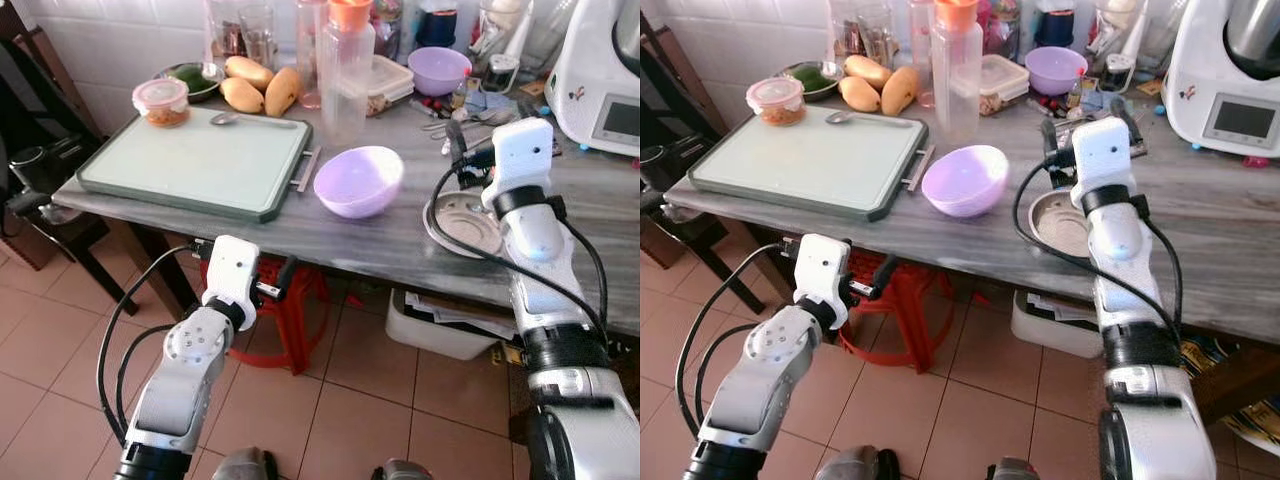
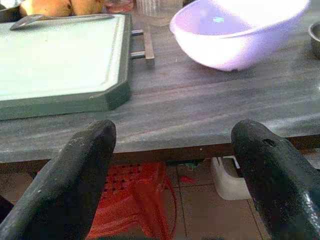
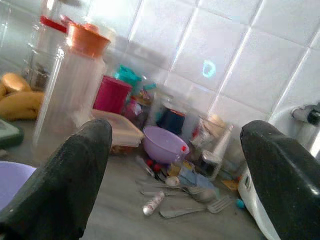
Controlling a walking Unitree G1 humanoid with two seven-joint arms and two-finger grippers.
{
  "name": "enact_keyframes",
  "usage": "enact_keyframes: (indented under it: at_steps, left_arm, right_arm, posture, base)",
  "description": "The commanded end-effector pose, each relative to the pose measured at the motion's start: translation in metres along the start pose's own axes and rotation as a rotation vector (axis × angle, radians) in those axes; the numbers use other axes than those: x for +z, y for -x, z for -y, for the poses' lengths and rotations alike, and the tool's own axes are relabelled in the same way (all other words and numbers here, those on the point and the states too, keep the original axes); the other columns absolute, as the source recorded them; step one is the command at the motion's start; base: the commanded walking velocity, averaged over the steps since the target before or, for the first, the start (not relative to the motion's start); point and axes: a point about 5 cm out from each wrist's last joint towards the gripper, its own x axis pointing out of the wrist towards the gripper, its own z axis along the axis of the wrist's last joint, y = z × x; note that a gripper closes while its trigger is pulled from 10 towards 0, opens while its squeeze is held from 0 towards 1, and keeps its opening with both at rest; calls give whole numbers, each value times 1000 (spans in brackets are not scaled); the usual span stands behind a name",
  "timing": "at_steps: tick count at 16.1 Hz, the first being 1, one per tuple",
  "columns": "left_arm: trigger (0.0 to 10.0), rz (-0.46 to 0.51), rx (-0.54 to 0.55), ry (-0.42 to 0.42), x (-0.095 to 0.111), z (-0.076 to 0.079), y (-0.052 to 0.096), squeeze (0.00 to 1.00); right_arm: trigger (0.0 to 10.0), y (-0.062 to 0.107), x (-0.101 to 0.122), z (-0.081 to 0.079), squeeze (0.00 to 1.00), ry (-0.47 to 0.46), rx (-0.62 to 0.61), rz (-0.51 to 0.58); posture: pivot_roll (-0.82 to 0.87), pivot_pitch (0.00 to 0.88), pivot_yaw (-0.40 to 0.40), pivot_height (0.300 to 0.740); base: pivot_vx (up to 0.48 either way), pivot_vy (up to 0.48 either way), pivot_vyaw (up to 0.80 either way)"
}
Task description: Setting the table
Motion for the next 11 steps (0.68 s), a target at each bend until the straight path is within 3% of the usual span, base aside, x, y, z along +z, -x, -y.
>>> enact_keyframes:
  at_steps: [1, 5, 8, 10, 11]
  left_arm:
    - [10000, -2, 0, -8, -2, -1, -1, 0]
    - [10000, -5, 0, -15, -3, -2, 0, 0]
    - [10000, -8, -4, -21, -4, -3, 1, 0]
    - [10000, -19, -10, -32, -5, -3, 5, 0]
    - [10000, -24, -11, -33, -5, -2, 6, 0]
  right_arm:
    - [10000, 6, 0, 5, 1000, 6, -66, -47]
    - [10000, 36, -27, 11, 1000, -13, -200, -252]
    - [10000, 41, -36, 14, 1000, -41, -213, -325]
    - [10000, 47, -58, 16, 1000, -34, -182, -510]
    - [10000, 49, -62, 16, 1000, -47, -182, -543]
  posture:
    - [-47, 0, 34, 740]
    - [-47, 0, 35, 740]
    - [-45, 0, 38, 740]
    - [-36, 0, 40, 740]
    - [-31, 0, 41, 740]
  base:
    - [0, 0, 0]
    - [0, 0, 0]
    - [0, 0, 0]
    - [0, 0, 0]
    - [0, 0, 0]
